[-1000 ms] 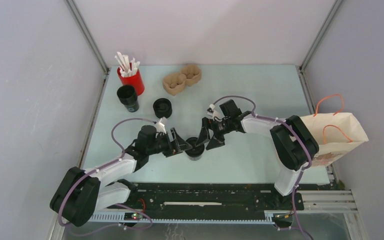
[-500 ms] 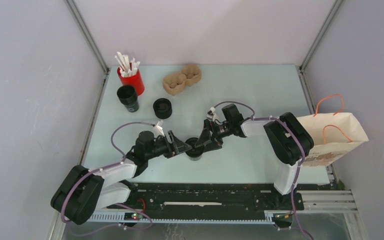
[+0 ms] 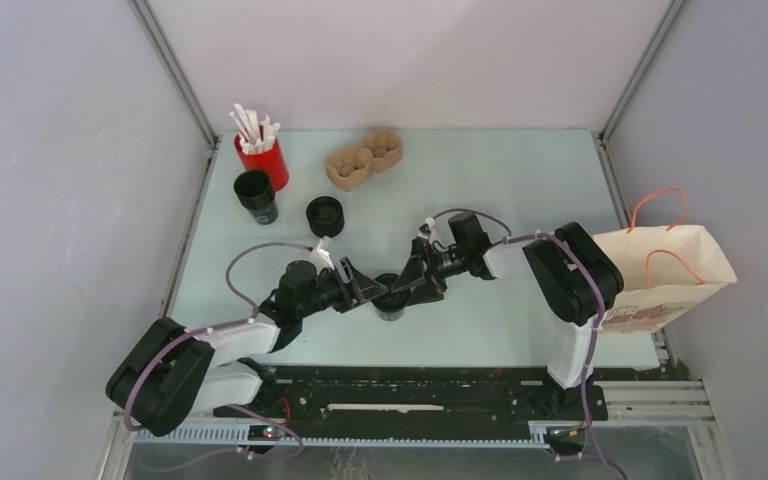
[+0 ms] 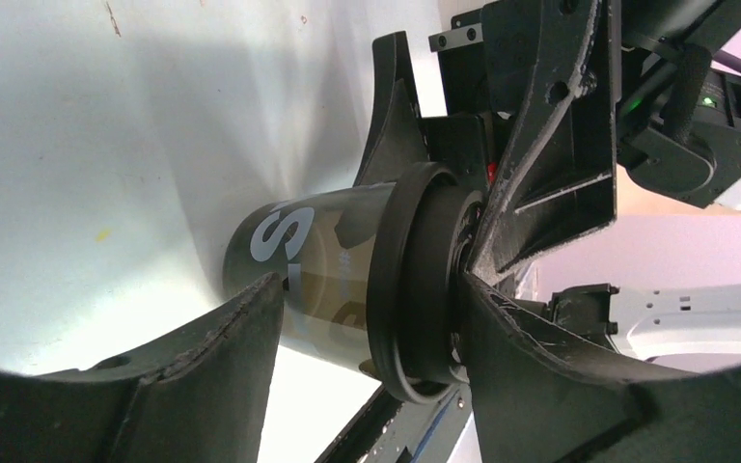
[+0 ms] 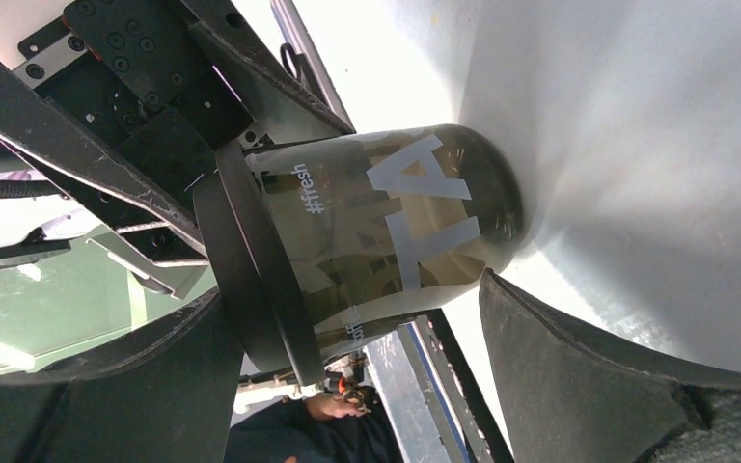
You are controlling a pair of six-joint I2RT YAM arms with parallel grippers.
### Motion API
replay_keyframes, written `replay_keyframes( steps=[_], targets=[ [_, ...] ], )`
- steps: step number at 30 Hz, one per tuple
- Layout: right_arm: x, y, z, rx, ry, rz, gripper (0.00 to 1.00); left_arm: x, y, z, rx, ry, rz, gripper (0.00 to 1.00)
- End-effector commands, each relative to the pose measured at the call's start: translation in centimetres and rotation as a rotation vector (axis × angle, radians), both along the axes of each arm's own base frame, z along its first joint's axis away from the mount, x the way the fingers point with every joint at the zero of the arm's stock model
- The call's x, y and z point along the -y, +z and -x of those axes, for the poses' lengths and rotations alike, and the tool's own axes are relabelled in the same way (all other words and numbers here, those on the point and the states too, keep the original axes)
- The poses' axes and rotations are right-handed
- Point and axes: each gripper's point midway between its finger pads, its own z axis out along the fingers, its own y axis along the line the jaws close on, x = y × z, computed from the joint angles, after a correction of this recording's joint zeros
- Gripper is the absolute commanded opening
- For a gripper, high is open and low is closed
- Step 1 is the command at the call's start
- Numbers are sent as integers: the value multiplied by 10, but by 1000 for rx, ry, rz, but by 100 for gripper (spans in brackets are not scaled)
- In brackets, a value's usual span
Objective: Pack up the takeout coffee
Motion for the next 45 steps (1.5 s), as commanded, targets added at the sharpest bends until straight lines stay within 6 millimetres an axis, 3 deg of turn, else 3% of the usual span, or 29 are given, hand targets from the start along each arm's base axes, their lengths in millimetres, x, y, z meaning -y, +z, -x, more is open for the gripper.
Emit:
replay_keyframes(
  steps=[1,9,12,15,18,21,23,32,36,40,45],
  targets=[
    [34,-94,15,-27,-125,398,90,-78,-119,55,-296,106,-479,69],
    [42,-110,22,-44,-136,471,91,-91,-131,67,-322,144,-540,67],
    [34,-96,16,-4,-131,444,91,-83,-121,59,-288,119,-541,67],
    [23,-60,6,79,-124,372,92,-62,-92,47,-191,72,-457,71],
    [14,-23,2,130,-100,294,94,-41,-47,32,-67,38,-348,81],
    [5,9,-3,170,-87,239,94,-29,-3,16,34,26,-285,87],
    [0,26,-6,194,-82,212,95,-22,16,10,66,13,-260,89],
    [-1,67,-15,263,-84,167,96,-15,56,-1,127,-22,-231,95],
    [13,71,-18,381,-93,275,96,-25,67,1,150,-1,-268,96],
    [27,75,-13,631,-29,514,97,-54,68,1,161,114,-348,97],
    [20,86,-5,858,66,664,99,-91,58,5,151,284,-401,99]
  ],
)
